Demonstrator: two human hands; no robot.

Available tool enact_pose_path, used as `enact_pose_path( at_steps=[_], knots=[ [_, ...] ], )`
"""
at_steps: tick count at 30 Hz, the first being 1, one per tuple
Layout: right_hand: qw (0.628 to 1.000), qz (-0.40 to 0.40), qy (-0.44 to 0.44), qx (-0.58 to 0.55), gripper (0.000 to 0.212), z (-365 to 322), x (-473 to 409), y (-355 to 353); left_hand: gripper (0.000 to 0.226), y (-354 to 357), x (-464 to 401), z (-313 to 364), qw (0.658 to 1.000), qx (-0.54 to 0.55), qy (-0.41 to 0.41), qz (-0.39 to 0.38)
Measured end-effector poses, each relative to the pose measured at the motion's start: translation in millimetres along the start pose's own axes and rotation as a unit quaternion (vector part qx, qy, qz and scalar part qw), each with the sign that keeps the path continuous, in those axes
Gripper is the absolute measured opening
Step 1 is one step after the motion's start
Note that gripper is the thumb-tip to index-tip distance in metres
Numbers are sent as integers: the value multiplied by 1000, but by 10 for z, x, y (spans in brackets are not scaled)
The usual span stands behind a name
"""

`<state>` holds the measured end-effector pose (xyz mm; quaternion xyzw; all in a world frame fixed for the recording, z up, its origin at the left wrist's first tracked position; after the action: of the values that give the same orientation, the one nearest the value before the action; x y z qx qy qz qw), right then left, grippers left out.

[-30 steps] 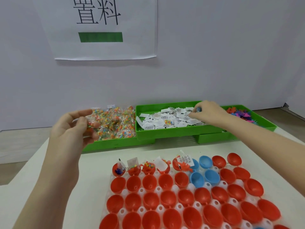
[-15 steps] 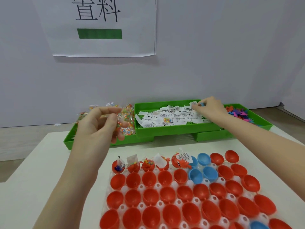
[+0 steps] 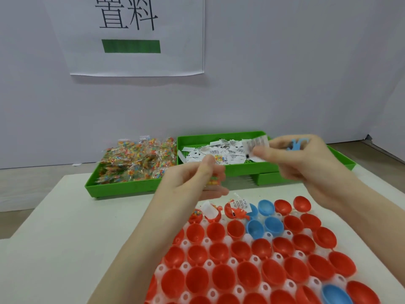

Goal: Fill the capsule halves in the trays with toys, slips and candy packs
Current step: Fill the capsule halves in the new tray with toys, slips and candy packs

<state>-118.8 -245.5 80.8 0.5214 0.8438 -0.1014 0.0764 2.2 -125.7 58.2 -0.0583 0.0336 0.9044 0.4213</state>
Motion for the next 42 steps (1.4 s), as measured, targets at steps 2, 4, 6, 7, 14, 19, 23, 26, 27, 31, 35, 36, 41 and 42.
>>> enact_pose_path(
  at_steps=[2, 4, 6, 7, 14, 19, 23, 26, 27, 31, 35, 36, 41, 42],
  knots=[
    [997, -57, -40, 27, 22, -139, 272, 115, 42, 150, 85, 34, 999, 0, -4, -49],
    [991, -85, -93, 53, 18, -244, 460, 179, 44, 279, 174, 92, 996, -8, 16, -91],
    [984, -62, -137, 98, 21, -272, 519, 119, 30, 354, 237, 140, 994, -10, 36, -103],
    [980, -46, -154, 118, 20, -276, 532, 83, 23, 371, 253, 155, 994, -12, 45, -100],
    [978, -107, -117, 136, 40, -215, 632, -3, 13, 312, 233, 191, 998, 22, 43, -41],
    [979, -203, 19, 31, 68, -134, 559, 24, 13, 337, 270, 181, 998, 38, 23, -43],
    [981, -143, -103, 82, 47, -162, 543, -33, 11, 359, 270, 156, 998, 44, 16, -50],
    [973, -94, -204, 55, 37, -302, 643, -101, 4, 343, 261, 192, 997, 41, 36, -53],
    [972, -81, -214, 55, 37, -303, 628, -96, 4, 346, 263, 202, 997, 43, 40, -55],
    [973, -105, -194, 62, 33, -171, 632, -11, 11, 383, 283, 209, 996, 42, 44, -63],
    [980, -95, -164, 59, 22, -167, 625, -15, 20, 401, 288, 227, 994, 28, 60, -82],
    [983, -86, -155, 51, 20, -182, 614, -34, 23, 403, 293, 248, 993, 22, 72, -89],
    [983, -72, -159, 59, 24, -258, 587, -70, 25, 413, 316, 283, 990, 20, 96, -104],
    [983, -74, -158, 65, 27, -240, 583, -59, 24, 430, 326, 276, 989, 20, 95, -111]
  ],
)
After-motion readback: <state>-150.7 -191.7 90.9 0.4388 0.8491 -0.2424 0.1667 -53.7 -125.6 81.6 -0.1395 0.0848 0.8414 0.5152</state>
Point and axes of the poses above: each hand's wrist, its own x-axis away from the middle knuckle, its own y-axis out of the palm, z = x × y, the point moved 8 cm from there along -x, towards the middle knuckle, and after that the axes turned 12 degrees about z, right-handed, at the moved point
